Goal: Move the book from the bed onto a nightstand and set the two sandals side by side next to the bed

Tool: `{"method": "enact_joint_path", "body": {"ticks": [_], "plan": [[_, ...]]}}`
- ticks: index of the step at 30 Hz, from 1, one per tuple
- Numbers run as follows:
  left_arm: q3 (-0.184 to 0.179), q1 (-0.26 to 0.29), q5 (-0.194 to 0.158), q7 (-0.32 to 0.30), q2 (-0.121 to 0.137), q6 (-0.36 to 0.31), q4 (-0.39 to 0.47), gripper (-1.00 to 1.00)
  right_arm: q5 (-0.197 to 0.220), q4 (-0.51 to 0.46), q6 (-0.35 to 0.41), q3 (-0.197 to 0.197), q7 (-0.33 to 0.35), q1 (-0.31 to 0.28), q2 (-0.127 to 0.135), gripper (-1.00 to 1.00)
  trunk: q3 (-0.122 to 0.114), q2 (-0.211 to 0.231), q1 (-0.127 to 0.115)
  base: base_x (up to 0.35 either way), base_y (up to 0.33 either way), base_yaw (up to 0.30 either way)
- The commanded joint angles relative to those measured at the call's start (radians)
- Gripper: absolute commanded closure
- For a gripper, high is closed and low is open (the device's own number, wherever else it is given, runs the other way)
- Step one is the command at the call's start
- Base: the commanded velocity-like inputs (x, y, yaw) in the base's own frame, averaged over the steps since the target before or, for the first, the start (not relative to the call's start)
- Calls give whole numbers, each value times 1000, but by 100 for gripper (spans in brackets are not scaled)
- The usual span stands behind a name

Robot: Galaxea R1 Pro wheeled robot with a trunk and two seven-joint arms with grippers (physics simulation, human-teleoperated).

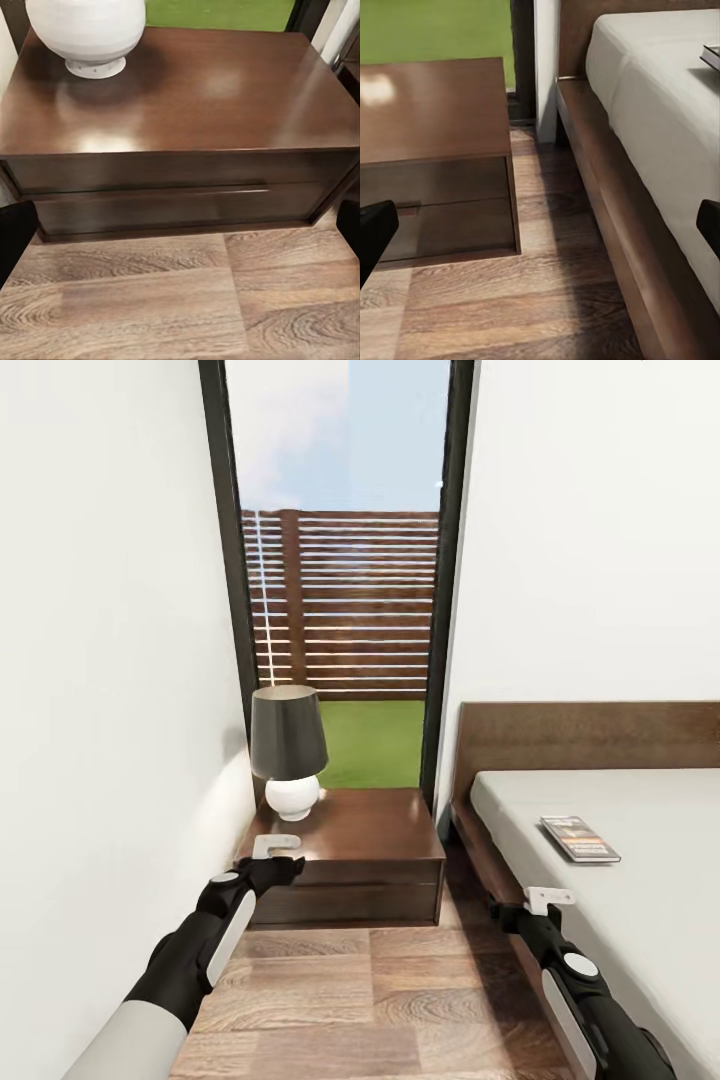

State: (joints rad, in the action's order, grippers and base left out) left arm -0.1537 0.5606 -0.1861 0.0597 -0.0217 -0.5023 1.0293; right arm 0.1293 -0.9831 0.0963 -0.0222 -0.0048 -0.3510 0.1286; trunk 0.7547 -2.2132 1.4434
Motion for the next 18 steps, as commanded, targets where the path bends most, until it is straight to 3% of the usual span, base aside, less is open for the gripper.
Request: {"method": "enact_joint_path", "body": {"ticks": [1,5,13,18], "plan": [[-1,0,-10,6,1,-4,1,-100,10,-2,5,0,-1,0,0,-100,1,-1,0,0,0,-1],[-1,0,-10,7,2,-4,2,-100,10,-2,5,1,-1,0,0,-100,1,-1,0,171,0,0],[-1,0,-10,8,3,-4,2,-100,10,-2,-3,0,2,0,0,-100,1,-1,0,312,-61,-2],[-1,-1,-9,7,3,-4,2,-100,10,-2,-10,-1,3,0,1,-100,1,-1,0,262,-21,-167]]}}
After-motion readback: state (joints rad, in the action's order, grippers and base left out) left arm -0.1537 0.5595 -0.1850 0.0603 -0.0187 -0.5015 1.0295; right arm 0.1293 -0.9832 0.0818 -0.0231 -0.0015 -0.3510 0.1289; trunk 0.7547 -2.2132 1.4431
